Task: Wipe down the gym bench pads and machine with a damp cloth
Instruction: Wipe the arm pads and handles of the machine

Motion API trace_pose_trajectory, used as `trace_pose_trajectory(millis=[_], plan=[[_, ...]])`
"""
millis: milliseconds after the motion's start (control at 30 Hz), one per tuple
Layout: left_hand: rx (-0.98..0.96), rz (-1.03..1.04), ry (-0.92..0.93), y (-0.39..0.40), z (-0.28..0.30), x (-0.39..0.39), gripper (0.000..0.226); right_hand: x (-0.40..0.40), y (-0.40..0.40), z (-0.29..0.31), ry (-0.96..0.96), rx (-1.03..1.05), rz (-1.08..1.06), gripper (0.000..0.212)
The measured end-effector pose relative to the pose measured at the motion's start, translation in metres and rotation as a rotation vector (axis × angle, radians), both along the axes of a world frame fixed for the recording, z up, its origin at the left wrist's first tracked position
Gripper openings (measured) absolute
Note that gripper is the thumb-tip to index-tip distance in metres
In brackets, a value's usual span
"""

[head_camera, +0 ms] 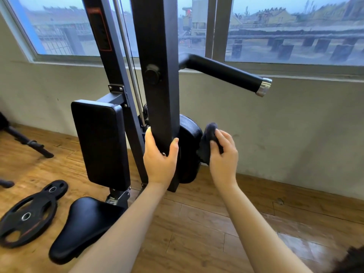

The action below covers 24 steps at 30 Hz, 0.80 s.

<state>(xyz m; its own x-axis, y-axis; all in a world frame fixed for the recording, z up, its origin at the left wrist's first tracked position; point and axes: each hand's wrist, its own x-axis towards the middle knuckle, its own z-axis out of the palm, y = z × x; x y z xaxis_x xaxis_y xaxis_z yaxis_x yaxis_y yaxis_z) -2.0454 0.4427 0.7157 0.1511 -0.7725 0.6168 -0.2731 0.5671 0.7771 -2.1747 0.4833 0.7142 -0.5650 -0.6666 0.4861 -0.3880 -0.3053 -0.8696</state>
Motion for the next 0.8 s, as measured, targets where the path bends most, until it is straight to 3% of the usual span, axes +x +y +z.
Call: trace_pose_trajectory(millis=[100, 200, 333, 467, 567, 700, 800], plan=[[0.007, -0.006, 0.001, 0.002, 0.0, -0.002, 0.05, 0.01, -0.009, 0.007, 0.378, -0.041, 0.015, 0.032], [0.009, 0.005, 0.004, 0.002, 0.001, 0.0, 0.053, 0.004, -0.008, -0.024, 0.438, 0.016, -0.08, 0.027], [0.014, 0.011, -0.013, -0.003, 0.002, 0.004, 0.055, 0.003, 0.011, -0.043, 0.241, 0.208, 0.041, 0.024], [0.037, -0.049, 0.035, -0.001, 0.003, 0.005, 0.064, 0.014, 0.026, -0.01, 0.039, 0.067, 0.069, 0.037], [-0.034, 0.018, 0.105, 0.015, 0.011, 0.003, 0.062, 0.023, 0.031, 0.03, -0.106, 0.003, 0.207, 0.038], [-0.274, -0.057, -0.06, 0.042, 0.033, -0.001, 0.051, 0.042, 0.032, 0.07, -0.171, -0.12, 0.415, 0.028], [-0.257, -0.227, -0.149, 0.042, 0.051, 0.009, 0.061, 0.058, 0.027, 0.077, -0.304, -0.143, 0.566, 0.019]])
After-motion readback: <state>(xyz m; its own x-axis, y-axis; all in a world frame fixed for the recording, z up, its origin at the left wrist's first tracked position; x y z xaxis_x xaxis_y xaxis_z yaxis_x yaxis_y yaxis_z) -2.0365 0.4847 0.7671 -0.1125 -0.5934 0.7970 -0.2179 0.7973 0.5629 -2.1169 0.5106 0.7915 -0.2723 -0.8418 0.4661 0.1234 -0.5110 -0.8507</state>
